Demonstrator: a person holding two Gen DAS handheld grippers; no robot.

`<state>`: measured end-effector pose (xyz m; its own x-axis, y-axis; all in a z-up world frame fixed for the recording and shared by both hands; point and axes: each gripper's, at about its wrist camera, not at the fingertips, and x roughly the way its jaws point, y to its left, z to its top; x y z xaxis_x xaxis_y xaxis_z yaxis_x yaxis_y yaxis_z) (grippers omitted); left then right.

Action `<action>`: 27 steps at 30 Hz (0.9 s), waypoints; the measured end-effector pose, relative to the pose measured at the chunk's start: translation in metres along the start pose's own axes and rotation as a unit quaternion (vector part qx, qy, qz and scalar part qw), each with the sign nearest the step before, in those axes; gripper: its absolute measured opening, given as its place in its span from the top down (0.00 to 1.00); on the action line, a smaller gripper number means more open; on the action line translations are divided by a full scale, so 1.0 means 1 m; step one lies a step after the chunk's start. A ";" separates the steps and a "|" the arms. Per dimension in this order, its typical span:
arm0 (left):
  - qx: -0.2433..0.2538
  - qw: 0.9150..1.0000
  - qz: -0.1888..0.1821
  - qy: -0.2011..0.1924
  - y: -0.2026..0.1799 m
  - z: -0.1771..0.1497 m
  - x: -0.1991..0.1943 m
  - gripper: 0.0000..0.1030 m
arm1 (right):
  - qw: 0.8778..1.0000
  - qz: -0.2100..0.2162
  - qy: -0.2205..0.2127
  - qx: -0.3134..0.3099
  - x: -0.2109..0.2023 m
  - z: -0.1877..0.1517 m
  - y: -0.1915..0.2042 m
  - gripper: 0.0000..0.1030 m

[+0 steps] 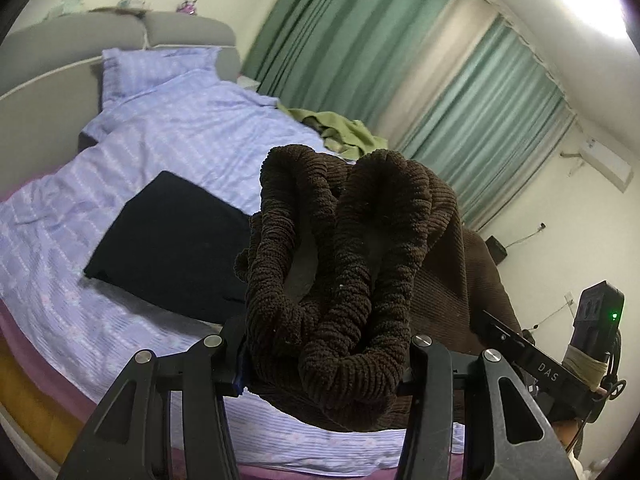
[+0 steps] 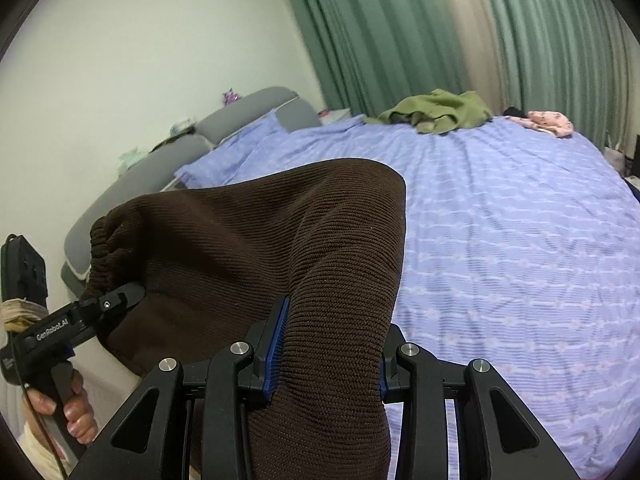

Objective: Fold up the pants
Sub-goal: 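Lift and carry the bundle with both tools toward the folded clothes stack, then lower the bundle onto the dark clothes stack and open both tools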

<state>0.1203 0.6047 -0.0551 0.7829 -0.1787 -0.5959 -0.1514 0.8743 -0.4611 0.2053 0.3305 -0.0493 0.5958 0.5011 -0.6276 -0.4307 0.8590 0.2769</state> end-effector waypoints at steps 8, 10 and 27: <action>0.006 0.999 0.004 0.050 0.092 0.049 0.030 0.53 | 0.999 -0.012 0.039 0.004 0.076 0.002 0.057 0.65; 0.010 0.998 0.002 0.062 0.116 0.064 0.043 0.53 | 0.999 -0.014 0.047 0.008 0.095 0.002 0.073 0.65; -0.025 0.990 -0.039 0.131 0.259 0.145 0.215 0.53 | 0.995 -0.051 0.091 -0.003 0.296 0.037 0.107 0.65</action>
<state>0.3364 0.8581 -0.2073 0.6110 -0.3616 -0.7042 -0.1308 0.8312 -0.5403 0.3610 0.5744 -0.1788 0.5037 0.3843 -0.7737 -0.3792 0.9031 0.2017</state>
